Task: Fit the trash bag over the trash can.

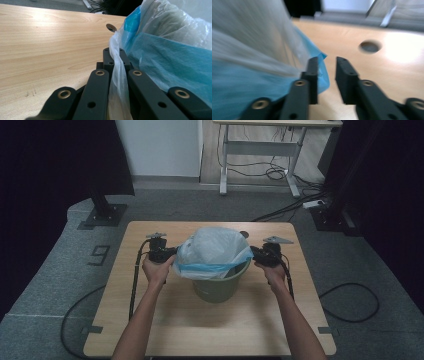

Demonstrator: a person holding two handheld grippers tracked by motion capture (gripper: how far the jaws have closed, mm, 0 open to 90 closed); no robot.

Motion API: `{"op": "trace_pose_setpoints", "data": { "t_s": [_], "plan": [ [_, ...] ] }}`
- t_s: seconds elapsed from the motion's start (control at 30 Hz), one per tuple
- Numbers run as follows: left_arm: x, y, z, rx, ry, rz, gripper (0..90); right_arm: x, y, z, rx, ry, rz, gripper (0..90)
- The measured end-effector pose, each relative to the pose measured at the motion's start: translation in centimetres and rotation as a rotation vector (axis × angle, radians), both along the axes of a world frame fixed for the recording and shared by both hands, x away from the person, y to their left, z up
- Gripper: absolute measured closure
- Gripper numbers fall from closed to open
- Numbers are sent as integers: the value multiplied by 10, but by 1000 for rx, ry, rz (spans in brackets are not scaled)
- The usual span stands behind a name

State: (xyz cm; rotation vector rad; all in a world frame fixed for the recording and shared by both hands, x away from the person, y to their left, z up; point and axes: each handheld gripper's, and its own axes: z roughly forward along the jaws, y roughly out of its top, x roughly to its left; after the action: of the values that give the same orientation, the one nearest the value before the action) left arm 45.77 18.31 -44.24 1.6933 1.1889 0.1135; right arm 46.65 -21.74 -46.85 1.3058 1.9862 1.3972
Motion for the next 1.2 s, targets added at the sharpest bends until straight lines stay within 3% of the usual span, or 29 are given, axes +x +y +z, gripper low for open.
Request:
{"op": "trace_pose_setpoints", "data": {
  "t_s": [0.07, 0.1, 0.13, 0.4, 0.53, 0.73, 0.8, 0.93, 1.1, 1.2],
  "plan": [
    [-1, 2, 2, -3, -7, 2, 891, -6, -8, 11, 27, -46, -34, 625],
    [-1, 2, 2, -3, -7, 2, 891, -6, -8, 11, 27, -46, -34, 625],
    [-2, 2, 2, -8, -8, 5, 891, -14, -17, 24, 66, -88, -50, 604],
    [-5, 5, 7, -12, -20, 17, 890, -51, -21, 62, 88, -150, 74, 502],
    [-7, 6, 10, -10, -27, 19, 889, -68, -10, 74, 76, -142, 148, 477],
    [-11, 9, 14, -11, -38, 25, 888, -79, 1, 73, 55, -77, 191, 461],
    [-11, 9, 15, -10, -40, 25, 888, -80, 3, 73, 41, -63, 193, 483],
    [-12, 9, 15, -11, -45, 25, 887, -82, 5, 73, 50, -58, 196, 638],
    [-12, 10, 15, -4, -52, 38, 888, -88, 5, 79, 22, -81, 182, 844],
    [-12, 10, 15, -10, -58, 44, 889, -92, 8, 81, -16, -104, 196, 886]
  ]
}}
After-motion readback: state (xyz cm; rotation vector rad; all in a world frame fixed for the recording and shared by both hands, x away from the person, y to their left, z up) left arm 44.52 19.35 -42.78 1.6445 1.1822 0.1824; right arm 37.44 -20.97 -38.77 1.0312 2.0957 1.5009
